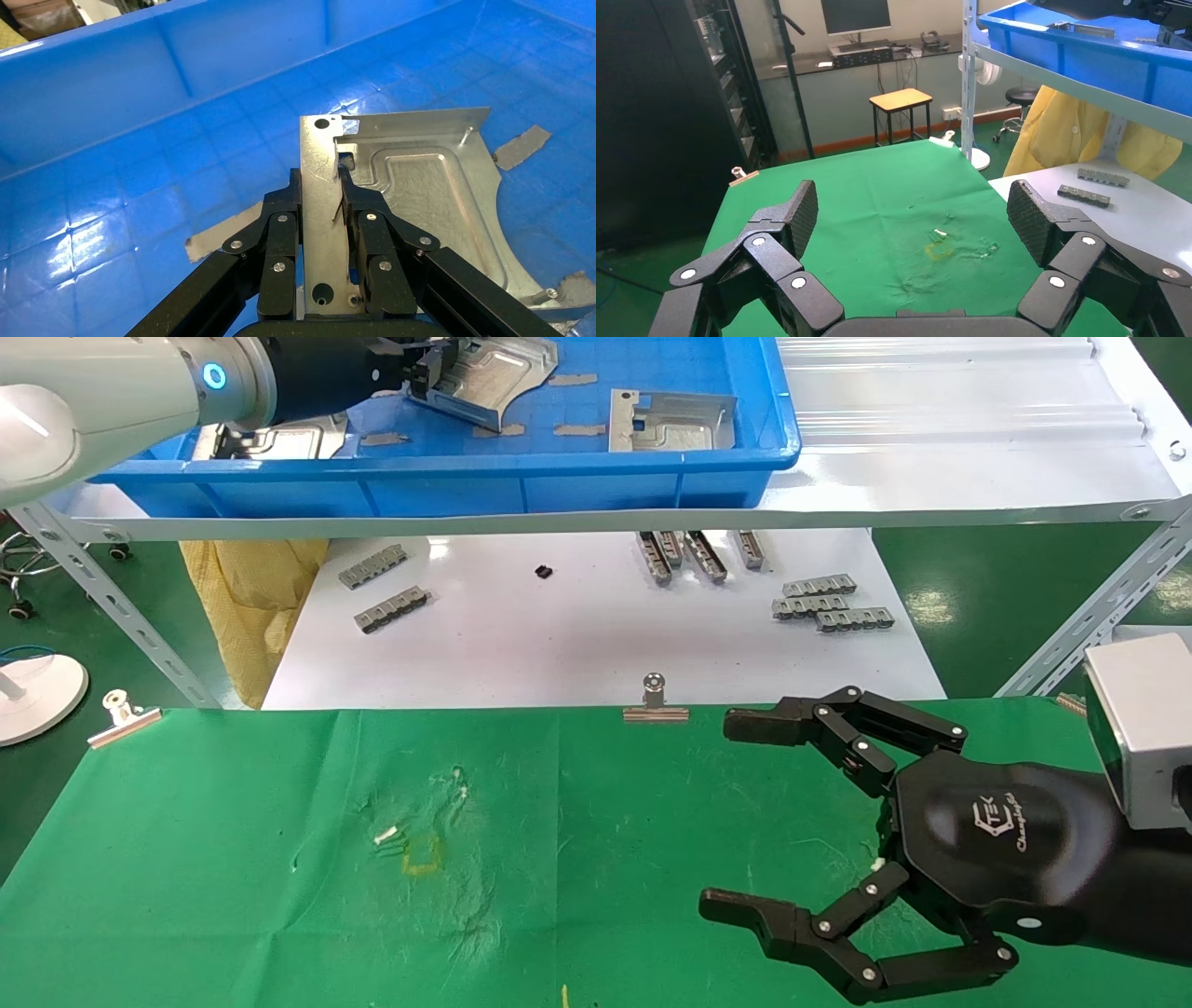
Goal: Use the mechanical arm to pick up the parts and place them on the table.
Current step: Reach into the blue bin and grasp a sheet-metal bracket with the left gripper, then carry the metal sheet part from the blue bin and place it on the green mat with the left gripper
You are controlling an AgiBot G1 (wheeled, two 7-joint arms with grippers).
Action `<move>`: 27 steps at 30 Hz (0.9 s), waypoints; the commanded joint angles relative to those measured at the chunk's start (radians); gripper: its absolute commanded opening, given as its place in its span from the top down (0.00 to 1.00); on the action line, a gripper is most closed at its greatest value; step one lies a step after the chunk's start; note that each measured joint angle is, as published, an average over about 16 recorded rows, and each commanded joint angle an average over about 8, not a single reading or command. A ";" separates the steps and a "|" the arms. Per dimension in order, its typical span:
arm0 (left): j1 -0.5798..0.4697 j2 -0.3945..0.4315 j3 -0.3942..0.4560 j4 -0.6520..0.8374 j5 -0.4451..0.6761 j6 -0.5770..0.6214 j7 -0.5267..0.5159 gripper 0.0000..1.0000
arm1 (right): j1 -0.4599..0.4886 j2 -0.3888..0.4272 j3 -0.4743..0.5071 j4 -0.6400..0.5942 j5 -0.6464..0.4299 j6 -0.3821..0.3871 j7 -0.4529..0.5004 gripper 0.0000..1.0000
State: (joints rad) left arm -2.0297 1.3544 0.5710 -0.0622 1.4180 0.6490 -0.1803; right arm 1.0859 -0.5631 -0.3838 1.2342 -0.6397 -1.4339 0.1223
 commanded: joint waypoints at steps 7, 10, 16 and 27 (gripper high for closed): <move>-0.013 -0.005 0.005 -0.024 -0.007 -0.001 -0.034 1.00 | 0.000 0.000 0.000 0.000 0.000 0.000 0.000 0.00; -0.024 -0.013 -0.005 -0.039 -0.027 0.019 -0.028 1.00 | 0.000 0.000 0.000 0.000 0.000 0.000 0.000 0.00; -0.039 -0.060 -0.033 -0.076 -0.078 0.162 0.033 1.00 | 0.000 0.000 0.000 0.000 0.000 0.000 0.000 0.00; 0.013 -0.238 -0.092 -0.187 -0.207 0.757 0.282 1.00 | 0.000 0.000 0.000 0.000 0.000 0.000 0.000 0.00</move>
State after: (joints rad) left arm -2.0148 1.1229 0.4839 -0.2442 1.2164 1.3650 0.0974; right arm 1.0859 -0.5630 -0.3838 1.2342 -0.6397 -1.4339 0.1223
